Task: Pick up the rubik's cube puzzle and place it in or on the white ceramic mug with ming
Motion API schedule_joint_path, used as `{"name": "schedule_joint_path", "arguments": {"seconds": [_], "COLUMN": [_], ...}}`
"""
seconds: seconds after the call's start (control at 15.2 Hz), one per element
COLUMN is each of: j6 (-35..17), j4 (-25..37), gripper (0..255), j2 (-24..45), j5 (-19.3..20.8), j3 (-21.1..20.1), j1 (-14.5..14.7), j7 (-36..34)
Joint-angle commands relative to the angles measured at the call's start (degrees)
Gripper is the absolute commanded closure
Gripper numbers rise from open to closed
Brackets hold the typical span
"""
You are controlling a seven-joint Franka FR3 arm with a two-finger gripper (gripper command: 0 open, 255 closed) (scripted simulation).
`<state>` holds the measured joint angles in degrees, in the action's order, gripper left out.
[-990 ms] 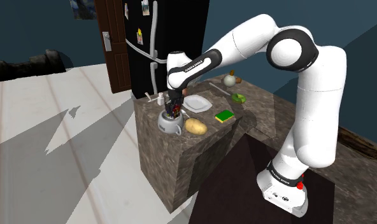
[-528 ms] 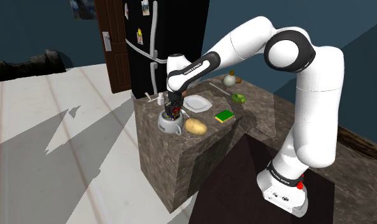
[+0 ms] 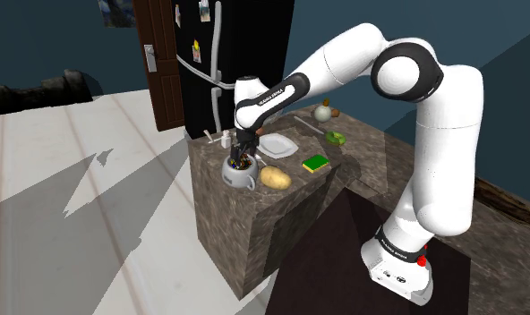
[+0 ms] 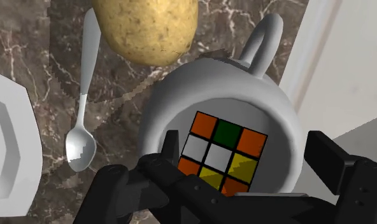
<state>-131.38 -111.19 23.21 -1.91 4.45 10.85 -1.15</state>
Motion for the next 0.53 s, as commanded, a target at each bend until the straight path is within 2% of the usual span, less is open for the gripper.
{"name": "schedule_joint_path", "arguments": {"seconds": [0.0,0.26,0.46], "j6": [0.0,6.1,6.1], "j4": [0.0,2.2,2.2], "gripper": [0,0,0], "j2": [0.0,-3.9,-3.9], "j5": [0.0,0.4,0.4], "j3": [0.0,0.2,0.2], "j1": [0.0,0.2,0.2], "j7": [0.0,-0.3,-0.3]}}
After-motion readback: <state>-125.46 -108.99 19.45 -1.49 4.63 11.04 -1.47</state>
